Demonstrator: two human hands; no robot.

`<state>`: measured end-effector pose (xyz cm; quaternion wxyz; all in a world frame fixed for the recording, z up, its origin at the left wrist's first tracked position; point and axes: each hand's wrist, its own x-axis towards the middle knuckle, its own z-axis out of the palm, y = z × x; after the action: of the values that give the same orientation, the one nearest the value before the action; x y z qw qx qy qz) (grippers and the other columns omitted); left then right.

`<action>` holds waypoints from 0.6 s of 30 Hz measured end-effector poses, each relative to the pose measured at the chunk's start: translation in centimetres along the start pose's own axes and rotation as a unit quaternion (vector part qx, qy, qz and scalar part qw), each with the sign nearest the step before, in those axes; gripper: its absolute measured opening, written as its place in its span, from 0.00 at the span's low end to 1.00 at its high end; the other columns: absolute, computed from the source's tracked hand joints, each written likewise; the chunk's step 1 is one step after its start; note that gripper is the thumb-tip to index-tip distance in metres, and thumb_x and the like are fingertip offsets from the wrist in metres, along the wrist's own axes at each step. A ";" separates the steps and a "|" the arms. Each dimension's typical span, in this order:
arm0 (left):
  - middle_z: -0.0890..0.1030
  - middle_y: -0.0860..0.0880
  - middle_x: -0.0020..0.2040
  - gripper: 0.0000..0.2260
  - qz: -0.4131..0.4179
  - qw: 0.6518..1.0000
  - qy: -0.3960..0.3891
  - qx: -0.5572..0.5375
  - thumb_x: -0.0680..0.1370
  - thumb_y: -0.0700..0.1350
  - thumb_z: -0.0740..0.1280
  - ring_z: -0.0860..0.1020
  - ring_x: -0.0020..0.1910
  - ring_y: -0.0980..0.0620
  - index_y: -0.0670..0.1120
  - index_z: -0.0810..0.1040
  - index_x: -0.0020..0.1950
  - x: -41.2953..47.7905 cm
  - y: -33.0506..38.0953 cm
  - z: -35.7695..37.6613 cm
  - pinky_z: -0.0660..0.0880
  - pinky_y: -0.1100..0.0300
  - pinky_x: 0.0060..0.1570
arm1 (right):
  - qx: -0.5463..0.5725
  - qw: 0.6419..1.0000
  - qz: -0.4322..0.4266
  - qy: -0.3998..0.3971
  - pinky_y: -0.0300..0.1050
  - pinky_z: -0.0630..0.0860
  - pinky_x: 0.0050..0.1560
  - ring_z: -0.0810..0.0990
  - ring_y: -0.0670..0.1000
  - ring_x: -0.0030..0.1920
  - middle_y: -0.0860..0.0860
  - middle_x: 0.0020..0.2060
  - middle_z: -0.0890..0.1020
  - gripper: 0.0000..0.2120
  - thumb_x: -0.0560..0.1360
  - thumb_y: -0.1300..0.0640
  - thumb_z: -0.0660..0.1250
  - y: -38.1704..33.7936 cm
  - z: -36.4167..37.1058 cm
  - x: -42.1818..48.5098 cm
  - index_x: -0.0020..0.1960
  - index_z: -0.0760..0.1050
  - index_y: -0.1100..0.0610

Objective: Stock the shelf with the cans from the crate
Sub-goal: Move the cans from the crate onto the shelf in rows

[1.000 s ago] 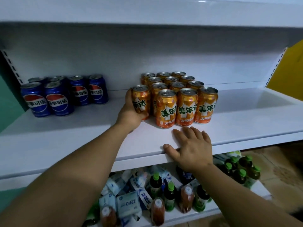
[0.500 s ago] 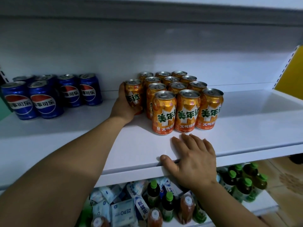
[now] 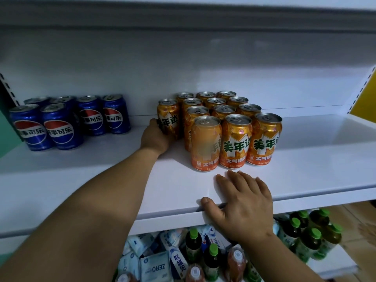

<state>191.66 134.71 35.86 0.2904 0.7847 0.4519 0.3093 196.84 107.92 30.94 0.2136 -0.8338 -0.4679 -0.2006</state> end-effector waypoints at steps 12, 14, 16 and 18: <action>0.74 0.40 0.65 0.30 -0.032 0.998 0.033 0.049 0.73 0.58 0.70 0.73 0.63 0.40 0.42 0.67 0.67 2.7 0.3 1.1 0.70 0.53 0.58 | -0.011 1.000 -0.014 0.016 0.62 0.72 0.59 0.80 0.59 0.58 0.55 0.54 0.83 0.33 0.70 0.29 0.54 0.3 0.3 0.1 0.55 0.82 0.53; 0.74 0.39 0.65 0.29 -0.038 0.997 0.034 0.052 0.74 0.57 0.69 0.73 0.63 0.39 0.41 0.67 0.67 3.1 0.3 1.3 0.70 0.52 0.58 | -0.010 1.000 -0.015 0.019 0.62 0.72 0.59 0.80 0.59 0.58 0.55 0.55 0.83 0.33 0.70 0.29 0.54 0.4 0.4 0.0 0.55 0.82 0.53; 0.74 0.39 0.65 0.29 -0.048 0.996 0.032 0.061 0.74 0.58 0.68 0.73 0.63 0.39 0.41 0.66 0.67 3.8 0.2 1.2 0.70 0.51 0.58 | -0.007 1.000 -0.015 0.025 0.62 0.73 0.59 0.80 0.59 0.57 0.55 0.54 0.83 0.33 0.70 0.30 0.55 0.4 0.5 0.0 0.55 0.82 0.53; 0.74 0.39 0.64 0.29 -0.057 0.996 0.027 0.070 0.74 0.60 0.67 0.73 0.63 0.38 0.42 0.66 0.67 4.4 -0.1 1.2 0.70 0.50 0.59 | -0.005 0.999 -0.016 0.032 0.63 0.73 0.59 0.80 0.59 0.57 0.55 0.54 0.83 0.33 0.69 0.30 0.55 0.3 0.5 0.0 0.55 0.83 0.53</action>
<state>194.30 138.44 36.03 0.2392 0.7677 0.5240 0.2807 197.20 108.01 30.45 0.2212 -0.8204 -0.4733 -0.2323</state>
